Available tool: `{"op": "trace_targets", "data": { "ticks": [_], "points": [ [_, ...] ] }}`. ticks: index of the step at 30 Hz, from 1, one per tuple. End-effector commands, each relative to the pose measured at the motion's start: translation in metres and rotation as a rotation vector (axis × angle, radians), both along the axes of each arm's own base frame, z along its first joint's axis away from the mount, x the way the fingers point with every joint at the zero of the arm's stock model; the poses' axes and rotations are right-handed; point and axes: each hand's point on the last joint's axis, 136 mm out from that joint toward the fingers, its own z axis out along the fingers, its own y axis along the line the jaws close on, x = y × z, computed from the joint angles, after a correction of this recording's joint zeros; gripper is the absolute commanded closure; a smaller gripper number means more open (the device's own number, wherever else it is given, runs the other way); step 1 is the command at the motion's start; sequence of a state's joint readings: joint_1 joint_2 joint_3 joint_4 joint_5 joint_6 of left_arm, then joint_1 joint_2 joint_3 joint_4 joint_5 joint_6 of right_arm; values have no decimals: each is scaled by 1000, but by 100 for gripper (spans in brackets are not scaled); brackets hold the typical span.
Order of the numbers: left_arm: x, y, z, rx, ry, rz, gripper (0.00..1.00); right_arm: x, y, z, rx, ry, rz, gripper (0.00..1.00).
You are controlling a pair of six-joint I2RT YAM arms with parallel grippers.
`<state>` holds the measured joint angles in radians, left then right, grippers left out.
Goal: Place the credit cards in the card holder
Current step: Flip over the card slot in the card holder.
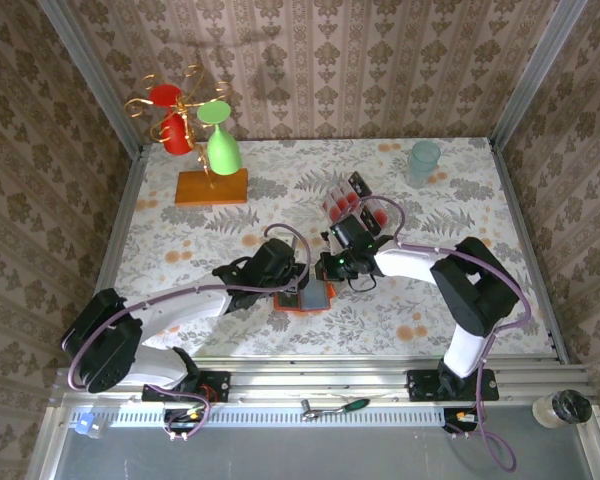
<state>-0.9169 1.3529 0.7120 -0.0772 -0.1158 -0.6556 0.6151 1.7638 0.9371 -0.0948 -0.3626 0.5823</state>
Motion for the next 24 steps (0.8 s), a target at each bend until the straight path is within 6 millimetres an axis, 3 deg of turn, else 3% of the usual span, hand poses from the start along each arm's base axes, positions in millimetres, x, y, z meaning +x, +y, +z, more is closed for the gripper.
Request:
{"op": "trace_targets", "data": {
  "ticks": [1, 10, 24],
  "points": [
    [-6, -6, -9, -22, 28, -24, 50, 0, 6, -2, 18, 17, 23, 96],
    [-11, 2, -33, 38, 47, -40, 50, -6, 7, -14, 8, 45, 28, 97],
    [-15, 9, -56, 126, 64, -76, 49, -14, 22, -16, 24, 51, 41, 97]
  ]
}}
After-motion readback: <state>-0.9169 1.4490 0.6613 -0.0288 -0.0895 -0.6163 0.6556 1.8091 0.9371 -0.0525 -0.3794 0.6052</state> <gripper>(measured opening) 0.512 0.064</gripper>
